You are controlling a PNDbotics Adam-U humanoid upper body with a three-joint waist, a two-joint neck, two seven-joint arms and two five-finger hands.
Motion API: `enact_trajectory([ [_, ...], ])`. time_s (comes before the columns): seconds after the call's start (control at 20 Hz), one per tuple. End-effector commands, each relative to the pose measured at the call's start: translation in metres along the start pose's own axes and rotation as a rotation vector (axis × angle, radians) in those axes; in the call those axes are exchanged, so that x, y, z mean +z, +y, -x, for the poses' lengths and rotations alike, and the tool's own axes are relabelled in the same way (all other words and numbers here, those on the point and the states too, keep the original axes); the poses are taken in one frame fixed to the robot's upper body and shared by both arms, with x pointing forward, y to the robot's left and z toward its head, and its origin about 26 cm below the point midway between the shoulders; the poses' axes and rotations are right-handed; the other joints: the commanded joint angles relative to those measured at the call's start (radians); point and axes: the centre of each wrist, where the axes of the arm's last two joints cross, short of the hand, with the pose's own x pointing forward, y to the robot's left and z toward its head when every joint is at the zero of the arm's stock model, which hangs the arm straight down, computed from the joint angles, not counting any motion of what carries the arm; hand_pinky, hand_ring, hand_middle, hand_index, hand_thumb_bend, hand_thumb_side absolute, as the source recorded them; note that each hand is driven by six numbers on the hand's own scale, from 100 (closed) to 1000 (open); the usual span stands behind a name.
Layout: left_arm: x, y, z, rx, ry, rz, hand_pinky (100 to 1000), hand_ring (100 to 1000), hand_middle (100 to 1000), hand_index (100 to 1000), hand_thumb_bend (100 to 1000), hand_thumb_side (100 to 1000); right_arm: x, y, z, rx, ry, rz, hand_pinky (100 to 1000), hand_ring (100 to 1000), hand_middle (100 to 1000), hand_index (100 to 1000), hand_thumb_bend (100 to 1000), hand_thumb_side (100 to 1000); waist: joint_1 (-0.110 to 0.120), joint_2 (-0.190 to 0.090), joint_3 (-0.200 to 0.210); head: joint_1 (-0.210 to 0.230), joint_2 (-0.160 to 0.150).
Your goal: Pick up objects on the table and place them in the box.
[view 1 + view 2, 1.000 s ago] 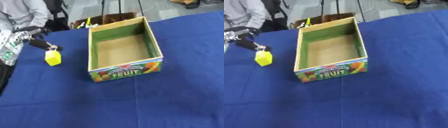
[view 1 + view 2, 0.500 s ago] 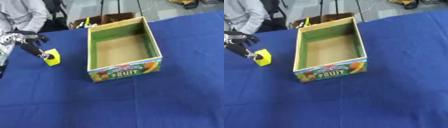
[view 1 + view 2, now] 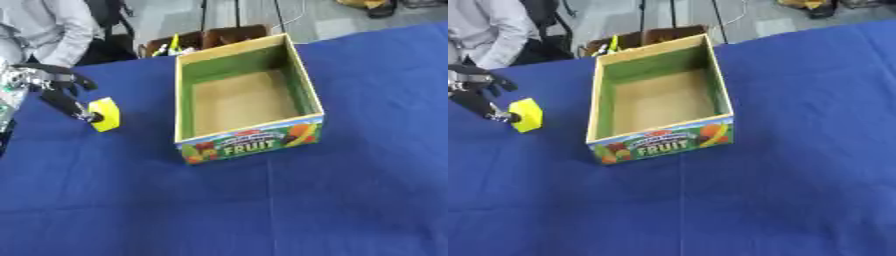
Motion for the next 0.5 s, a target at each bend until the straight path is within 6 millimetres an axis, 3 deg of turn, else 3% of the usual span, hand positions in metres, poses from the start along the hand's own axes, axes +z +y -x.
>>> enact_trajectory([
  [0.05, 0.0094, 0.0104, 0.0088, -0.012, 0.035, -0.031, 840, 901, 932, 974, 418, 502, -0.0064, -0.0087, -0.0019, 0.030, -0.033, -0.002, 805, 907, 872, 879, 100, 1000, -0.008, -0.016, -0.002, 0.006, -0.007],
  [0.5, -0.0004, 0.0033, 0.0047, -0.015, 0.042, -0.011, 830, 895, 915, 969, 381, 495, -0.0077, -0.0085, -0.0022, 0.033, -0.042, 0.001, 806, 908, 872, 879, 100, 1000, -0.007, -0.001, -0.013, 0.014, -0.017],
])
